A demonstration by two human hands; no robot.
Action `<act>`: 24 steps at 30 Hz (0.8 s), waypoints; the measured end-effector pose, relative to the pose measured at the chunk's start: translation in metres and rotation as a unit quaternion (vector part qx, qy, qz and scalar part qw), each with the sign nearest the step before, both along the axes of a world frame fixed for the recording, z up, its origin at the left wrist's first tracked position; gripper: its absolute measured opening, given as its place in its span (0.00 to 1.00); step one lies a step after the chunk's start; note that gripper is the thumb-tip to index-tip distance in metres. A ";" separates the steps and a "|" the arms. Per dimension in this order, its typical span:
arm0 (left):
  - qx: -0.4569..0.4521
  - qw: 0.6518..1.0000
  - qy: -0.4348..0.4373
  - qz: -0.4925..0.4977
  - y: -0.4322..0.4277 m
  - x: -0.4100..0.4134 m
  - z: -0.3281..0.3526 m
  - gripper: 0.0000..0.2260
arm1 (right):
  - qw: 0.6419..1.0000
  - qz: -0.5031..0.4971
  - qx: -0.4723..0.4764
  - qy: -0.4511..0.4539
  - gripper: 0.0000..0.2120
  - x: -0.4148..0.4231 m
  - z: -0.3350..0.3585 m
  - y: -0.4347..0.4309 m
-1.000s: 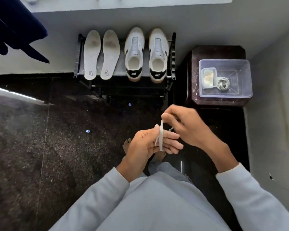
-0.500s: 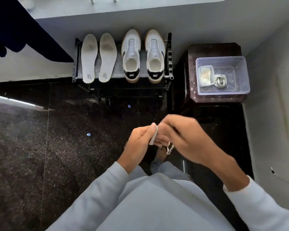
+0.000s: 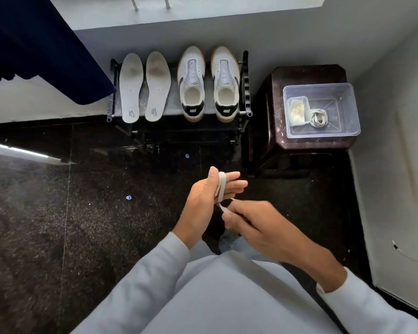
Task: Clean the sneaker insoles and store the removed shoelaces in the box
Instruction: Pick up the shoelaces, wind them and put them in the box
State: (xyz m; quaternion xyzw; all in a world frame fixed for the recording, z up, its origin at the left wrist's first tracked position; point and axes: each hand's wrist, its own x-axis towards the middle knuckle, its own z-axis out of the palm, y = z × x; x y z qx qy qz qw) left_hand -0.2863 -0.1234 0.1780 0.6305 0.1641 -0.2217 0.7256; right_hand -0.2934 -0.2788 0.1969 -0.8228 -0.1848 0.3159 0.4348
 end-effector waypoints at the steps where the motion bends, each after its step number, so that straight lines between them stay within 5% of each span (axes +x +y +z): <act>1: 0.015 1.000 0.000 -0.014 0.001 -0.002 -0.002 0.29 | 1.000 -0.014 0.019 -0.008 0.12 0.008 0.009 0.000; 6: -0.015 0.997 0.019 -0.069 0.003 -0.009 0.002 0.32 | 0.989 -0.131 0.039 -0.049 0.13 0.055 0.010 -0.001; 11: -0.087 0.992 0.039 -0.082 0.009 -0.006 0.009 0.38 | 0.980 -0.124 0.073 0.136 0.15 0.043 -0.037 -0.003; 15: -0.140 0.988 0.040 -0.060 0.014 -0.008 0.015 0.39 | 0.983 -0.109 0.055 0.140 0.10 -0.002 -0.043 0.001; 20: 0.011 1.000 0.002 -0.029 0.013 -0.006 -0.005 0.33 | 0.996 -0.065 0.029 0.045 0.15 -0.031 -0.002 0.016; 24: 0.057 0.992 0.038 -0.109 0.014 -0.008 -0.015 0.32 | 0.983 -0.156 0.095 0.019 0.12 0.009 0.021 0.009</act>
